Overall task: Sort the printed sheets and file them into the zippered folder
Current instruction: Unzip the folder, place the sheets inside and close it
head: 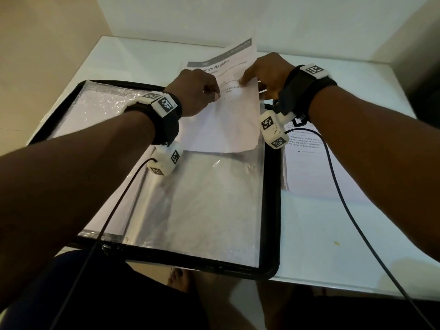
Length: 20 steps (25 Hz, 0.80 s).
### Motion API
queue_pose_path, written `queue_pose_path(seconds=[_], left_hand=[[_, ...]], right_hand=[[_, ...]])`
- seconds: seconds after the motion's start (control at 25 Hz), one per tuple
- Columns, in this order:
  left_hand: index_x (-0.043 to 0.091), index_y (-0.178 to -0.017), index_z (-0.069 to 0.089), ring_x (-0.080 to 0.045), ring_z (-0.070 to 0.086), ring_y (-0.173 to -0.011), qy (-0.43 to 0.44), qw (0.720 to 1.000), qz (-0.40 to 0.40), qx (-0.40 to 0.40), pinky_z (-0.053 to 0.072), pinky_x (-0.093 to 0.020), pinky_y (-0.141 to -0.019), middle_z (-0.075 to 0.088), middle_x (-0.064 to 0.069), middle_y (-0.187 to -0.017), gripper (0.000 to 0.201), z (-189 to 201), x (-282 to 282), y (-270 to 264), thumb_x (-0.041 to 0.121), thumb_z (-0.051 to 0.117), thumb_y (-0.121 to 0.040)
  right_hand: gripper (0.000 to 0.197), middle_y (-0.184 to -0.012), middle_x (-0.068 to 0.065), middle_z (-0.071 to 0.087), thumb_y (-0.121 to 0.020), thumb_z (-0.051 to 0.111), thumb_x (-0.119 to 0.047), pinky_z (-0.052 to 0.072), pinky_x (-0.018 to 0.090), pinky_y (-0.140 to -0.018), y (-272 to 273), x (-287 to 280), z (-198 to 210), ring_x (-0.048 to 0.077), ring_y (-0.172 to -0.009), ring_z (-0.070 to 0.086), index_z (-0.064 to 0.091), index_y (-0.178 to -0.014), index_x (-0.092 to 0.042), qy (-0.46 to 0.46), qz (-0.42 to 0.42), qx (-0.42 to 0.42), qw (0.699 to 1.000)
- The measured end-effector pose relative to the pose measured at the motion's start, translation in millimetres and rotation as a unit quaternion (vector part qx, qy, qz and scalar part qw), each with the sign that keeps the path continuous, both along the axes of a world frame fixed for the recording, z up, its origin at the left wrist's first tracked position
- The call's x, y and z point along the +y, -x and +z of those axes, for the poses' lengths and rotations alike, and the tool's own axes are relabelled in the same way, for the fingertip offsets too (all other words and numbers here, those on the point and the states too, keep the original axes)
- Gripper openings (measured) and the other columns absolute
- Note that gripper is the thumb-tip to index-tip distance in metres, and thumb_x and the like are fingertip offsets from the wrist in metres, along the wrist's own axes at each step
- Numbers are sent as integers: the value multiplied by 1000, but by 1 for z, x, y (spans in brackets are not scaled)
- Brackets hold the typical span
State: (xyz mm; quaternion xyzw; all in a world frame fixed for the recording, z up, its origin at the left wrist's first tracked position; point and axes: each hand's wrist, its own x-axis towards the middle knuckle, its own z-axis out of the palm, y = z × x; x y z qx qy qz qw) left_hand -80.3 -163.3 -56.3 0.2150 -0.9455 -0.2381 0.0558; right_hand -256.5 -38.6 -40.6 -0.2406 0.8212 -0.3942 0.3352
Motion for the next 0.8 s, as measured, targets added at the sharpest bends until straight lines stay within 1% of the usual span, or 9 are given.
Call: queue_pose_path(seconds=[0.12, 0.16, 0.24, 0.32, 0.4, 0.52, 0.64, 0.76, 0.8], left_hand=[[16, -110, 77, -19, 63, -100, 11, 1000, -5, 2, 41, -23, -86, 73, -2, -110, 18, 1, 1, 0, 21, 65, -98], [16, -110, 77, -20, 64, -101, 9, 1000, -4, 3, 42, -23, -87, 73, -2, -110, 18, 1, 1, -1, 21, 65, -98], [16, -110, 77, -21, 64, -103, 3, 1000, 0, 6, 42, -23, -85, 73, -3, -109, 18, 0, 2, -2, 20, 64, -99], [15, -111, 77, -21, 64, -104, 0, 1000, 5, 8, 40, -22, -84, 73, -4, -109, 18, 0, 4, -2, 21, 64, -100], [15, -111, 76, -22, 64, -105, 0, 1000, 9, 11, 42, -24, -85, 73, -4, -111, 18, -1, 4, -2, 21, 63, -100], [15, -110, 76, -23, 64, -105, 3, 1000, 13, 11, 45, -27, -87, 71, -1, -106, 18, -2, 4, -1, 21, 63, -100], [23, -105, 76, -23, 64, -103, -2, 1000, 27, 6, 54, -39, -94, 71, 2, -105, 14, -4, 0, 0, 24, 63, -98], [27, -102, 74, -24, 65, -99, -12, 999, 37, 10, 56, -45, -93, 71, 2, -105, 13, -6, 0, -1, 26, 62, -96], [26, -104, 74, -25, 65, -100, -12, 999, 36, 11, 55, -45, -93, 71, 0, -106, 15, -6, 1, -1, 25, 62, -97]], right_hand=[[27, -114, 15, 71, -75, 74, -5, 63, 38, -74, -10, 9, 1, 28, -90, 69, 69, -101, -9, 16, -3, -64, 998], [31, -114, 14, 72, -76, 72, -6, 62, 36, -75, -12, 11, 1, 28, -90, 69, 70, -106, -8, 18, 1, -78, 997], [38, -117, 14, 72, -80, 69, -13, 58, 40, -88, -11, 12, 1, 28, -92, 68, 69, -117, -8, 32, -17, -94, 995], [40, -124, 19, 69, -84, 67, -9, 58, 43, -93, -5, 8, 2, 32, -98, 70, 66, -123, -3, 50, -49, -72, 995], [29, -125, 18, 68, -84, 71, -4, 58, 48, -96, 0, 1, 0, 36, -107, 70, 69, -113, -1, 36, -44, -23, 998], [14, -114, 11, 67, -79, 73, -10, 56, 50, -99, 2, -2, -2, 29, -103, 68, 67, -91, -15, 31, -26, -9, 999], [27, -112, 20, 71, -77, 67, 4, 59, 50, -92, -10, 6, 3, 39, -99, 71, 72, -103, -2, 61, -57, -64, 994], [26, -102, 15, 73, -75, 62, 5, 63, 38, -75, -16, 11, 4, 33, -87, 70, 68, -98, -7, 37, 0, -97, 995], [27, -106, 16, 73, -76, 62, 4, 62, 37, -76, -16, 12, 4, 33, -89, 70, 67, -100, -8, 15, 22, -103, 994]])
